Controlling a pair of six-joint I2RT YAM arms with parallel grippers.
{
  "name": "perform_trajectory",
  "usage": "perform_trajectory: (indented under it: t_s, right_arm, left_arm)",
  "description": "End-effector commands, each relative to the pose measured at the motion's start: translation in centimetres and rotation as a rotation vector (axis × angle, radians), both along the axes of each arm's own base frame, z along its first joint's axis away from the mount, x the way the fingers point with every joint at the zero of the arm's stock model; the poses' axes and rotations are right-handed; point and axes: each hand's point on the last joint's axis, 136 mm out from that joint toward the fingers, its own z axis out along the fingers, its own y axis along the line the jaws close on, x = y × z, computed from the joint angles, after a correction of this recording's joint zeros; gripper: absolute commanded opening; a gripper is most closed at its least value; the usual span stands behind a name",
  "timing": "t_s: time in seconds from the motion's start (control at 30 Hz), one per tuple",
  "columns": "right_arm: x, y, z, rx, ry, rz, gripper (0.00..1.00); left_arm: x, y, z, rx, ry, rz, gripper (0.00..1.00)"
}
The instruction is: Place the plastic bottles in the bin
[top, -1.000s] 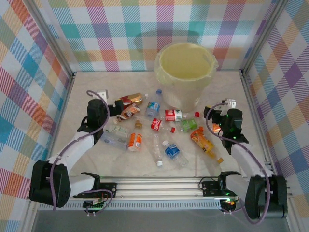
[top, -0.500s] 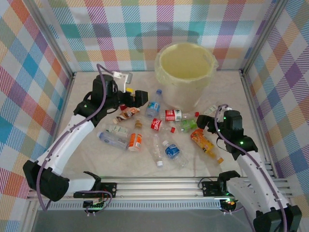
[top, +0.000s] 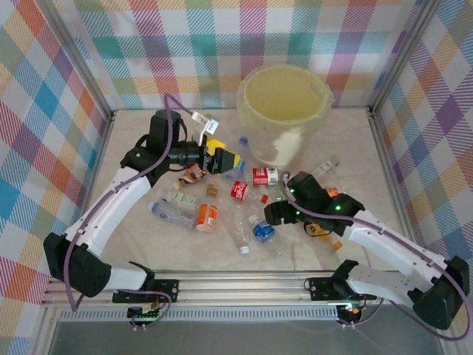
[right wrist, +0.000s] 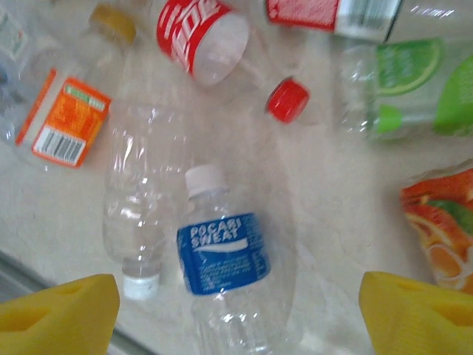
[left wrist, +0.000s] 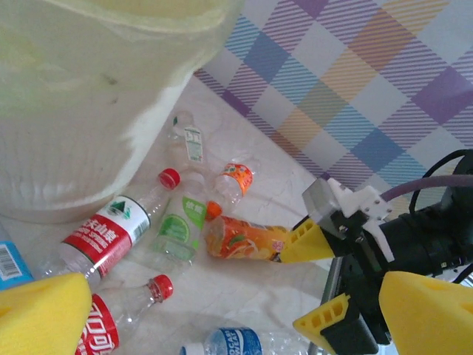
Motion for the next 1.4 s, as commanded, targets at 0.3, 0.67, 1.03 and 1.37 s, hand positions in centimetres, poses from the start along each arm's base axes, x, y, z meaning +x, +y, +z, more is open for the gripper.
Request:
perform_trajectory:
  t_s: [0.3, 0.67, 1.03, 1.37]
  right_arm:
    - [-3.1, 0.4, -5.1, -0.260, 0.133, 0.099, 0.81]
    - [-2.9, 1.9, -7.6, -0.288, 0.169, 0.136, 0.82]
    - [-2.6, 3.3, -10.7, -0.345, 0.228, 0.183, 0.82]
    - [-2.4, 3.7, -12.7, -0.378, 0.247, 0.185, 0.77]
  left_arm:
    - [-2.8, 1.8, 2.9, -0.037, -0.232, 0.118, 1.00]
    - [-4.9, 2.6, 5.0, -0.087, -0.329, 0.101, 1.00]
    - [-13.9, 0.6, 3.3, -0.081, -0.427, -0.503, 1.00]
    - [-14.7, 0.1, 2.7, -0.058, -0.365, -0.594, 1.00]
